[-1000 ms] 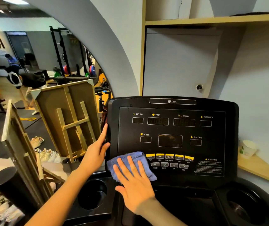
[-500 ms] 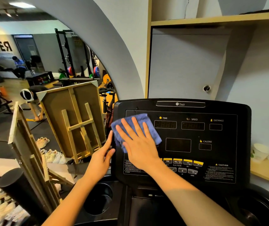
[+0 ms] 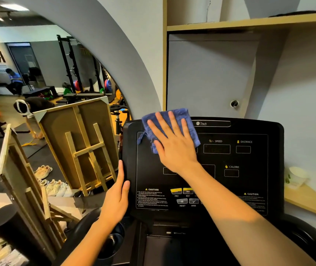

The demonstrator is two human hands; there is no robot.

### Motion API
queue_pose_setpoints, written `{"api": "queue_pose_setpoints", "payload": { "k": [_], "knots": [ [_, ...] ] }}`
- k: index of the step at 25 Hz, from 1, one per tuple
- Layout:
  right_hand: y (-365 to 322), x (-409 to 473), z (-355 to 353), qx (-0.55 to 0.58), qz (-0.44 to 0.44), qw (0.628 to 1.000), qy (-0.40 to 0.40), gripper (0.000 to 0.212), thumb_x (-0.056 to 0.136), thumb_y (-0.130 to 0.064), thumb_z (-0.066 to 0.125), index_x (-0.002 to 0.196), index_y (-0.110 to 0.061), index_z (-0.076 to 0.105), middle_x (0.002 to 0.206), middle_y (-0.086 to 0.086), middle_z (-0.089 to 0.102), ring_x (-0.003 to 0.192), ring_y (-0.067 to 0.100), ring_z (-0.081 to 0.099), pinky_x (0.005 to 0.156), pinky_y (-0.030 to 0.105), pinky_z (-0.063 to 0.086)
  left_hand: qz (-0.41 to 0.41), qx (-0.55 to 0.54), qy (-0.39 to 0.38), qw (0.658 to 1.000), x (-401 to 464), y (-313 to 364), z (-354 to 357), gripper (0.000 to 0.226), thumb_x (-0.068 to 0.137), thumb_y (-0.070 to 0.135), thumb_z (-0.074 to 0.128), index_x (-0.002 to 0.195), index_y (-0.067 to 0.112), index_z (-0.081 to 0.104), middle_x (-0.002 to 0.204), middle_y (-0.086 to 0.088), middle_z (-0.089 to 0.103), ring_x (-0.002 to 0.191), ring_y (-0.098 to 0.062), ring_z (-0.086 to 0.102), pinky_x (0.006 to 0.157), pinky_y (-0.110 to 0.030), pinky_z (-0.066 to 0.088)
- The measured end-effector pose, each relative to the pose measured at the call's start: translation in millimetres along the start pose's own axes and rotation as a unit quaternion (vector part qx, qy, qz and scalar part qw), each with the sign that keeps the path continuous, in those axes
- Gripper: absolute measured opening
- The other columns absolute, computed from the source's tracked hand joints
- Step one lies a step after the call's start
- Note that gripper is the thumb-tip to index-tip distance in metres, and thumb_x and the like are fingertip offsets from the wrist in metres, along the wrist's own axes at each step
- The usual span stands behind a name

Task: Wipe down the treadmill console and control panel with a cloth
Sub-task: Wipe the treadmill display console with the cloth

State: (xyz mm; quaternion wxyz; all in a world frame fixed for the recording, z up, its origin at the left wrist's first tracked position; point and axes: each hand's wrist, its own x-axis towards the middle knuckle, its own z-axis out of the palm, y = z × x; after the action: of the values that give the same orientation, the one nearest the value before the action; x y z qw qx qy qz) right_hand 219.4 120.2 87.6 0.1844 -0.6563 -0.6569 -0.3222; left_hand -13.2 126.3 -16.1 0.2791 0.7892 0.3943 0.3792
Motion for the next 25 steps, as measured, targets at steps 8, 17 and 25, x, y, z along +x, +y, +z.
{"api": "queue_pose_setpoints", "payload": {
  "k": [8, 17, 25],
  "knots": [
    [101, -57, -17, -0.041, 0.125, 0.991, -0.005, 0.064, 0.105, -0.049, 0.021, 0.164, -0.029, 0.007, 0.173, 0.005, 0.001, 0.158, 0.033, -0.007, 0.126, 0.059, 0.006, 0.013, -0.016, 0.06, 0.998, 0, -1, 22, 0.062, 0.099, 0.05, 0.02, 0.151, 0.045, -0.014, 0.128, 0.03, 0.043, 0.099, 0.004, 0.058, 0.089, -0.021, 0.044],
    [139, -116, -24, -0.039, 0.239, 0.97, -0.013, 0.064, 0.105, -0.048, 0.022, 0.164, -0.03, 0.004, 0.173, 0.004, -0.002, 0.158, 0.032, -0.008, 0.126, 0.061, 0.005, 0.023, -0.024, 0.1, 0.994, 1, -3, 31, 0.061, 0.099, 0.046, 0.02, 0.154, 0.039, -0.006, 0.126, 0.013, 0.048, 0.094, 0.007, 0.054, 0.085, -0.022, 0.041],
    [108, -178, -9, -0.031, 0.282, 0.958, -0.028, 0.065, 0.104, -0.048, 0.022, 0.164, -0.028, 0.006, 0.173, 0.009, 0.001, 0.158, 0.035, -0.006, 0.124, 0.063, 0.009, 0.038, -0.029, 0.114, 0.992, 3, -9, 34, 0.063, 0.098, 0.049, 0.019, 0.155, 0.035, -0.003, 0.121, 0.007, 0.054, 0.089, -0.001, 0.059, 0.076, -0.018, 0.042]
  ]
}}
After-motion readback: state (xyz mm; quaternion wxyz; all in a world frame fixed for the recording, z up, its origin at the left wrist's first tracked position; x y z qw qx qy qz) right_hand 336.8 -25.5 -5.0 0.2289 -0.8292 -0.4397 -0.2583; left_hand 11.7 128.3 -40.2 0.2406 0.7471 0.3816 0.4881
